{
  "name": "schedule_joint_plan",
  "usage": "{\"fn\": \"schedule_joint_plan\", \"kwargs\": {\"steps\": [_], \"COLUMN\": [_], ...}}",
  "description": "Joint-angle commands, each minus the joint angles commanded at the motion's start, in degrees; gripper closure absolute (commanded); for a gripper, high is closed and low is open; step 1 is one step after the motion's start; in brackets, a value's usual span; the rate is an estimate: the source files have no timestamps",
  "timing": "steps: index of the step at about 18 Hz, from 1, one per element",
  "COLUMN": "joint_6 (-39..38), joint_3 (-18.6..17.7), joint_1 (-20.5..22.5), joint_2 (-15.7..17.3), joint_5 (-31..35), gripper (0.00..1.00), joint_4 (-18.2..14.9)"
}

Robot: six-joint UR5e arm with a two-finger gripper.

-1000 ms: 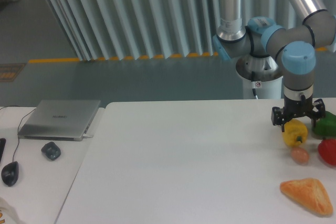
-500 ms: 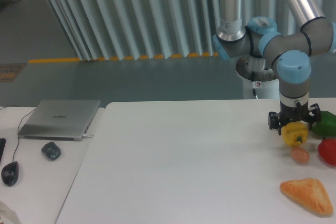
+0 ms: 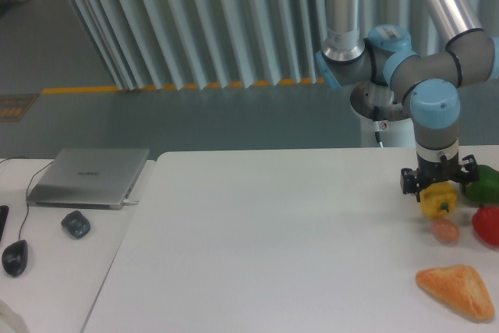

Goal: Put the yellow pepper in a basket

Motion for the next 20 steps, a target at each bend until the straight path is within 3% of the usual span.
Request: {"fn": "schedule_joint_plan", "kwargs": {"steps": [1, 2, 3, 4, 6, 8, 13, 16, 19, 20], "joint_6": [0.0, -0.1, 0.0, 0.0, 0.1, 0.4, 0.8, 1.2, 9.8, 16.8], "joint_3": [-0.2, -0.3, -0.5, -0.5, -0.4, 0.3, 7.7, 12.9, 16.3, 16.5], "joint_1": [0.0, 0.0, 0.0, 0.0, 0.0, 0.0, -1.6, 0.7, 5.6, 8.3], "joint_2": [-0.4, -0.5, -0.4, -0.5, -0.4, 0.1, 2.7, 2.9, 2.9, 2.8], "joint_5": [0.5, 1.2, 1.3, 1.3, 1.2, 0.7, -6.4, -7.2, -7.4, -7.1], "gripper": [0.01, 0.15, 0.15, 0.41, 0.52, 0.52, 0.52, 0.52, 0.52, 0.53], "joint_4": [0.5, 0.8, 0.8, 0.8, 0.8, 0.7, -2.6, -7.1, -9.8, -9.8]}}
